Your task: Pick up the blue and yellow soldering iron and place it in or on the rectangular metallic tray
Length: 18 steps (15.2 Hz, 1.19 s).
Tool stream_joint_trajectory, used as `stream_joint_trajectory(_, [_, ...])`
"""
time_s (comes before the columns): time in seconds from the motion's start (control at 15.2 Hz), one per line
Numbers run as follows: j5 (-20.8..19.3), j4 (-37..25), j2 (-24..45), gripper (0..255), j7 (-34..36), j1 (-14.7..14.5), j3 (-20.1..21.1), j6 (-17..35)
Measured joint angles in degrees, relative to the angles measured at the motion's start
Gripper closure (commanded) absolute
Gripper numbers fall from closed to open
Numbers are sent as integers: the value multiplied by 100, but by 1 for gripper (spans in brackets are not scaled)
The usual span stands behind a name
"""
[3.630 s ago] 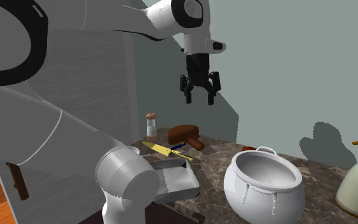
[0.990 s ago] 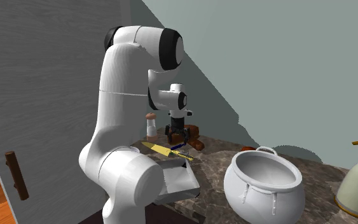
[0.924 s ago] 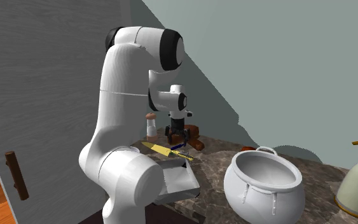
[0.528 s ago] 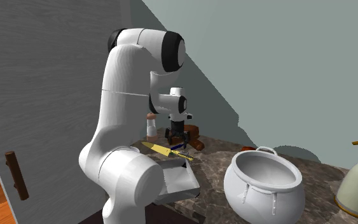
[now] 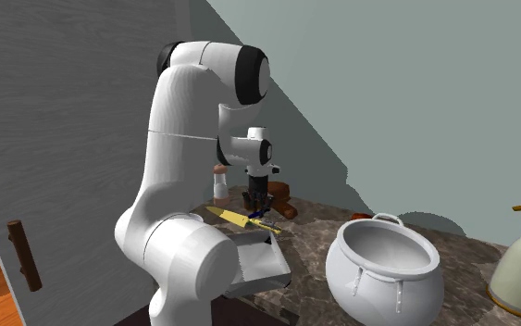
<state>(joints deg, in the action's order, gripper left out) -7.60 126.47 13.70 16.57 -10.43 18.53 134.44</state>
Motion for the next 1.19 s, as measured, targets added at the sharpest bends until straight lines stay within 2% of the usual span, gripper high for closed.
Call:
stream_joint_trajectory(0.4, [18,-3,-33,255,-13,5,6,-34])
stream_joint_trajectory(1.19, [331,-228,-644,255,-241,68,90,-828])
